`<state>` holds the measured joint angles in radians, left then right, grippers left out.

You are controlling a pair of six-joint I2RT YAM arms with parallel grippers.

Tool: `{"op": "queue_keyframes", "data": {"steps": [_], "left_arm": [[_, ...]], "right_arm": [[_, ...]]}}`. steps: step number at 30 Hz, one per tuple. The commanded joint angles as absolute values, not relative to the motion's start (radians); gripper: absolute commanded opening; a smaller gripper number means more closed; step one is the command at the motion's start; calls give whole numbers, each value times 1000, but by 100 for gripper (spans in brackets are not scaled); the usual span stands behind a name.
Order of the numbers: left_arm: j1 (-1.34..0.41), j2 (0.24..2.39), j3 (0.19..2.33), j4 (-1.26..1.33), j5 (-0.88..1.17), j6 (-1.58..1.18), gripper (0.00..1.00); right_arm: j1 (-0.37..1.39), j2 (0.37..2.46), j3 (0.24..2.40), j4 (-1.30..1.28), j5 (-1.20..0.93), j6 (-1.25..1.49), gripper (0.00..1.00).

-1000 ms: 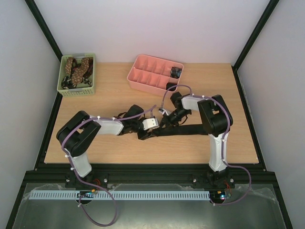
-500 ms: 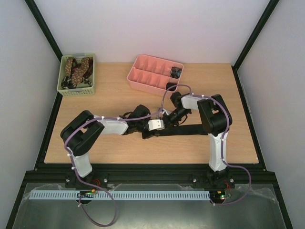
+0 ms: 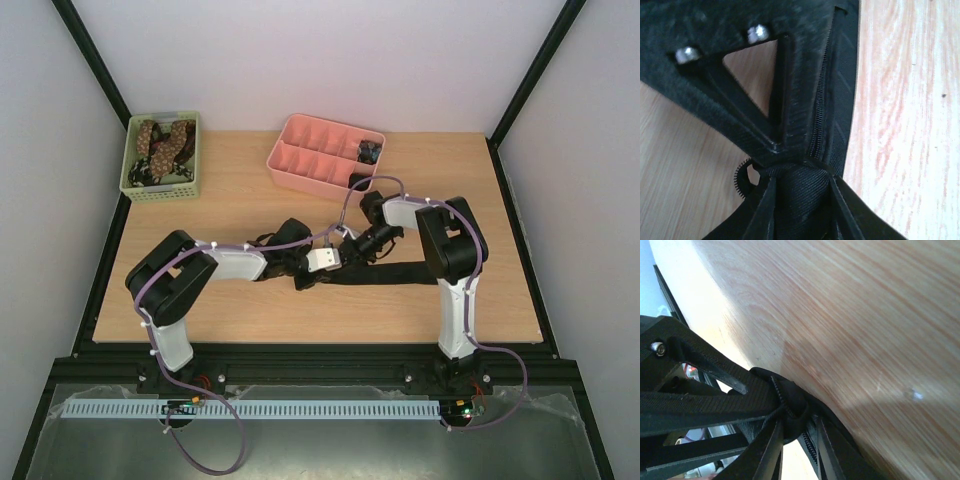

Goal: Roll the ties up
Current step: Roll the tie at the center of the board.

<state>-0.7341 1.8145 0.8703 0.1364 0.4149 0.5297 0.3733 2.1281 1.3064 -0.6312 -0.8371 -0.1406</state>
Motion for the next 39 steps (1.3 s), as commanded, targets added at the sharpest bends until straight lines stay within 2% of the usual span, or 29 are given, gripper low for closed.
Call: {"op": "queue_keyframes", "data": {"steps": [1,13,18,22,28,33,39], "left_arm": [[-726,1821,862,77,373,477,22],[-726,1827,894,0,290,279,22],[-726,1840,905,-13,295,277,22],[-726,1846,910,-14,293,276,22],[-724,1848,913,-10,276,272,22],[-723,1861,928,-19,272,275,22],[-720,1871,942,-26,276,285,22]], "right_arm": [[320,2177,1298,-625,-695,-120,24],[293,2201,1311,-586,-644,-159,26],[294,2212,1447,-648,-629,-188,26],[293,2122,1505,-764,-660,-215,26],[238,1952,1316,-896,-542,-293,25],[114,1909,1228,-943,-413,-350,23],[95,1956,1198,-870,-316,-355,22]]}}
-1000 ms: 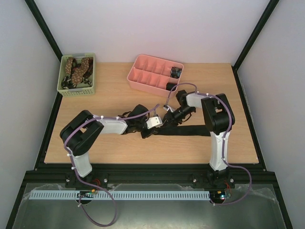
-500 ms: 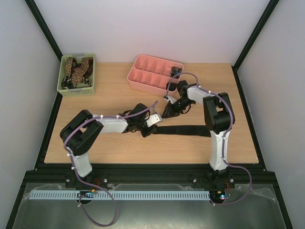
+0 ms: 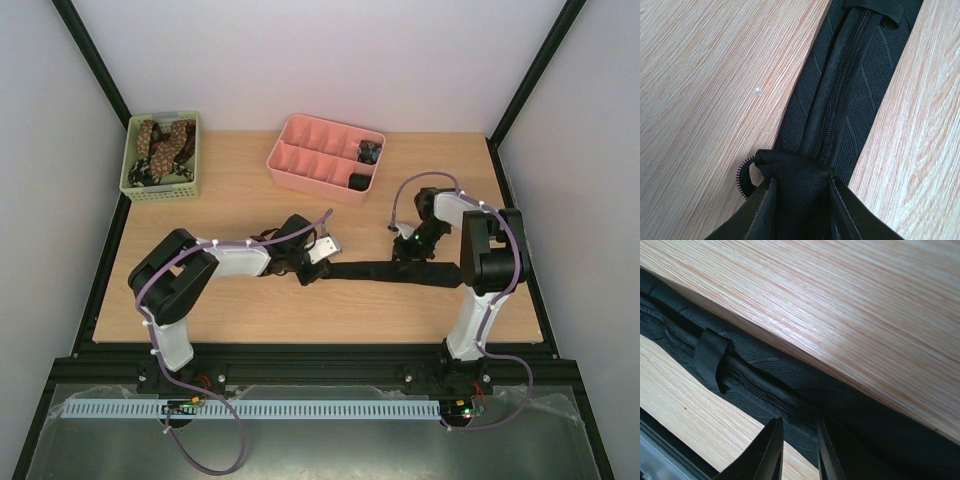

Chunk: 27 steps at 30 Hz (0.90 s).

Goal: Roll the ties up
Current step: Roll the tie at the center of the board.

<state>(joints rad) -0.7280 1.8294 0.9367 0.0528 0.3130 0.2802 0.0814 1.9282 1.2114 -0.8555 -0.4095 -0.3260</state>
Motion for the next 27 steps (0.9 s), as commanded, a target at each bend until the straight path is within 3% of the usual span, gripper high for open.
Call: {"op": "queue_keyframes", "data": {"steps": [1,10,18,22,27], "left_arm": [[-719,1877,948,-28,275,285,22],[-707,1922,993,-23,265,297,22],[-703,1929,1006,-24,275,293,23],[-705,1914,982,-6,292,284,23],[-712,1919,979,-10,292,286,24]], "right_arm": [[93,1973,1199,-844,-293,-354,22],[61,2053,1319,-759,-207,-367,20],[52,1971,1321,-831,-263,-423,22],[49,1917,1370,-903,-437,-377,28],[62,1888,1369,-858,-761,-150,45]]}}
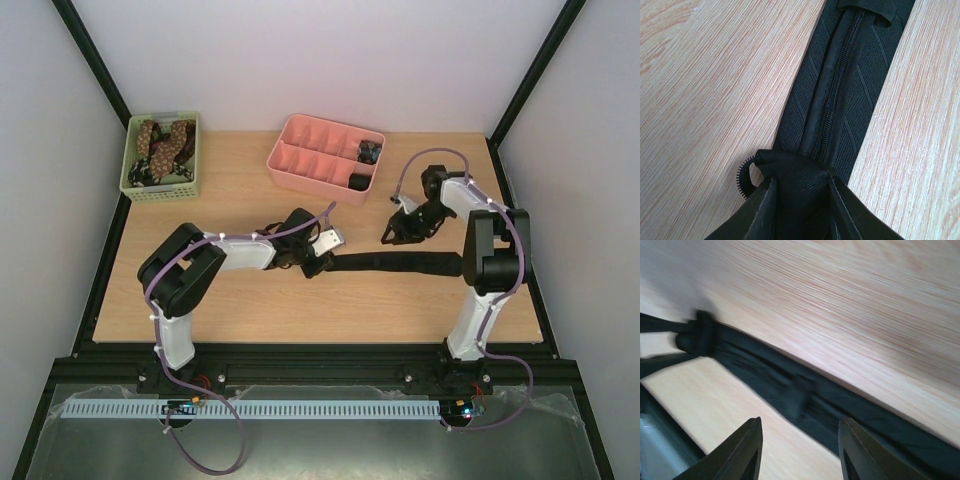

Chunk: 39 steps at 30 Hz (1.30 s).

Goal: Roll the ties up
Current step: Roll the tie at the center of the board.

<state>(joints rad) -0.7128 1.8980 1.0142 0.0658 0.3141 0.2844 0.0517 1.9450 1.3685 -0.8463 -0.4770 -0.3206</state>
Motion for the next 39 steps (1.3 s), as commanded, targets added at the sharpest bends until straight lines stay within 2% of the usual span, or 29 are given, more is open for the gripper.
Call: {"op": "queue_keyframes", "data": {"steps": [1,6,9,17,32,39], "left_arm": [[-712,1919,980,-11,291,286,24],[-712,1916,978,-19,290,285,25],[-712,1916,976,-16,291,281,25],[-713,1930,983,-14,296,277,26],[-718,1936,990,-17,291,273,27],[-719,1939,992,-17,288,272,27]], "right_arm": [[76,1879,1345,-821,-797,-82,45],[161,1840,1217,-617,-854,72,44],[210,1838,1156,-510,-856,166,39],[296,1874,1096,-279,-829,361,37],[374,1954,1068,-191,-818,394,35],[388,2003,1054,-197,-783,358,26]]}}
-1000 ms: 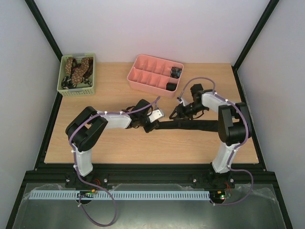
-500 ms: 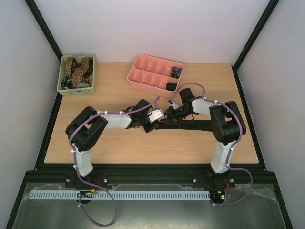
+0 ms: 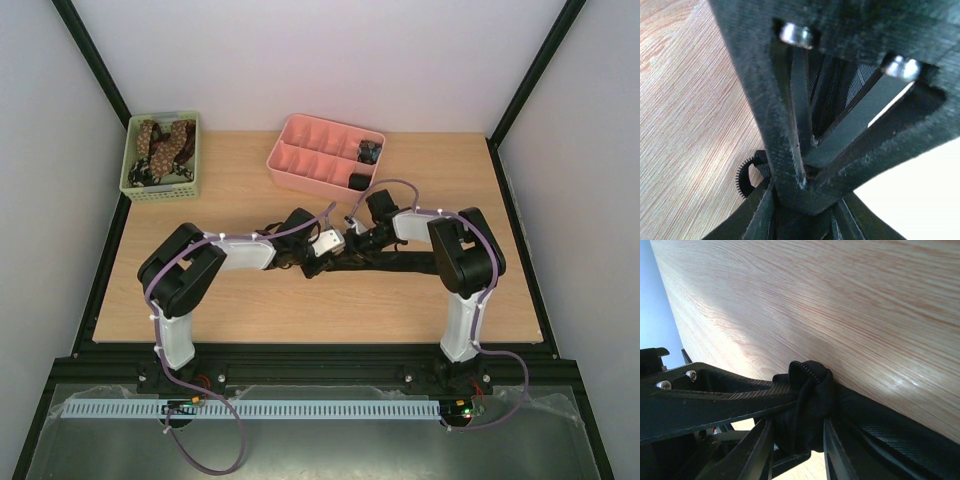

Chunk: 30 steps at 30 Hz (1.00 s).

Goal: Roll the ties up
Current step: Roll the tie at the center of the board.

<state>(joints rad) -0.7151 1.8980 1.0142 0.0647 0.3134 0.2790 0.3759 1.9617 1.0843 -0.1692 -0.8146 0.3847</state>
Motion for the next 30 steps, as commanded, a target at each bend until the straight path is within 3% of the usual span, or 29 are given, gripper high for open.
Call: {"op": "queue_keyframes", "data": {"steps": [1,5,11,14,30], "left_arm": [[-719,1939,993,-17,288,272,28],[-719,1933,992,-12,292,269,33],[-674,1832,924,62,411,286,58],[-658,1765,855,145,466,323,65],[-630,1834,815,324,593,354,68]], "right_arm": [[388,2006,1051,-204,-774,345,23],[388,2021,1039,-219,-728,297,3],[373,2041,1027,-254,-678,221,1],[363,2043,1020,-262,-663,198,1],[318,2056,1035,-312,-597,140,1]]}}
